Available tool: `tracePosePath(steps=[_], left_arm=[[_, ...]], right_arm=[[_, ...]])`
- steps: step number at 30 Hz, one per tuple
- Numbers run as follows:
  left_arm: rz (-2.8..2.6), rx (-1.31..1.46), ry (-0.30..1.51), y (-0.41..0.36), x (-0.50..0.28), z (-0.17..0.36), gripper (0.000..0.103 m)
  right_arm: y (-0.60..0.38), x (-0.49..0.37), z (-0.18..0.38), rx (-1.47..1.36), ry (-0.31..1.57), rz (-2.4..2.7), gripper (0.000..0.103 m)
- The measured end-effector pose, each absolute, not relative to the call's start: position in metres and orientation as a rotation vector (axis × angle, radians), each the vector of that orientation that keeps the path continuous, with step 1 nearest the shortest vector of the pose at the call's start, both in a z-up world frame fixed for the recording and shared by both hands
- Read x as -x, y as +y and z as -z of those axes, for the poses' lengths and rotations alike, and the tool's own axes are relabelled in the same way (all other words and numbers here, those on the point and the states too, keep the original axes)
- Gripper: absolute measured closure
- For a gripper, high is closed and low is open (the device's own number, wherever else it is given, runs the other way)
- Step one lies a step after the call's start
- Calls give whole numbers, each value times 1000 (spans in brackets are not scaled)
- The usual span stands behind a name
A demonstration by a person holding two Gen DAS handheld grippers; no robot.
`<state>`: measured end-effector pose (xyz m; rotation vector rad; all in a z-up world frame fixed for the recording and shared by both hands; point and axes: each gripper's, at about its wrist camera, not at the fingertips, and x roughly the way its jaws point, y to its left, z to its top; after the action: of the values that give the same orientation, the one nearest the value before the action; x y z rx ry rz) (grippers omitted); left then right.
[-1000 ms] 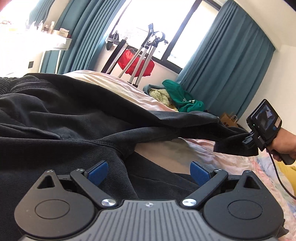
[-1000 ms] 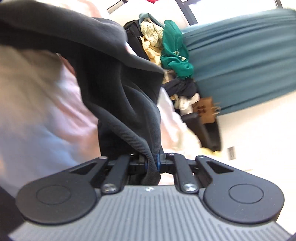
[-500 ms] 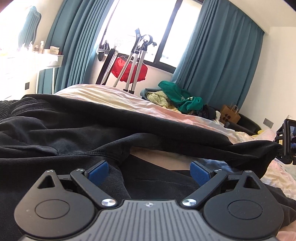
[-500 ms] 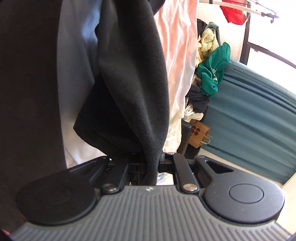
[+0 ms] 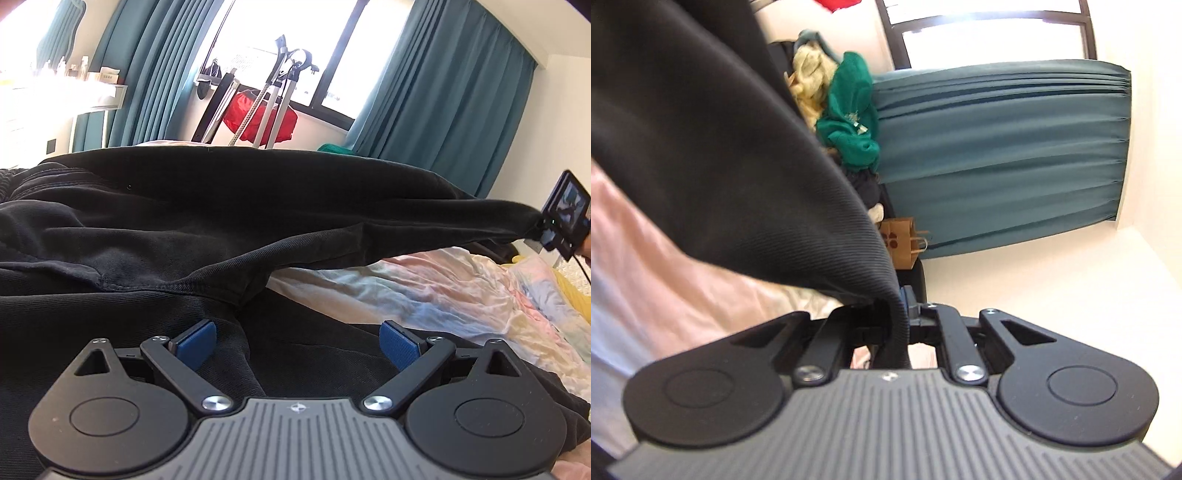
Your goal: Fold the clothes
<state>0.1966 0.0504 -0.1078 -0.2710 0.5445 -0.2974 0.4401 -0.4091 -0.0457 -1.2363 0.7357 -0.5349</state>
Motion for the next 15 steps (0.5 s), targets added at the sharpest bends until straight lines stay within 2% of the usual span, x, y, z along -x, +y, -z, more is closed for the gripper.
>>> tracePosePath(steps=[5, 8, 11, 12, 13, 15], left_arm=[[306, 255, 549, 50, -197, 111, 6], [306, 229, 548, 48, -197, 112, 6], [304, 208, 545, 45, -198, 113, 6], [305, 201, 544, 43, -198, 113, 6], [307, 195, 543, 42, -197, 113, 6], [307, 181, 544, 39, -196, 112, 6]], right_arm=[[-433, -395, 162, 1217, 971, 422, 92], [-433, -374, 202, 1130, 1030, 401, 90], [-438, -363, 201, 945, 978, 521, 90], [-442, -361, 194, 850, 977, 563, 87], [-446, -359, 187, 755, 974, 604, 81], [-456, -348, 170, 497, 984, 675, 78]])
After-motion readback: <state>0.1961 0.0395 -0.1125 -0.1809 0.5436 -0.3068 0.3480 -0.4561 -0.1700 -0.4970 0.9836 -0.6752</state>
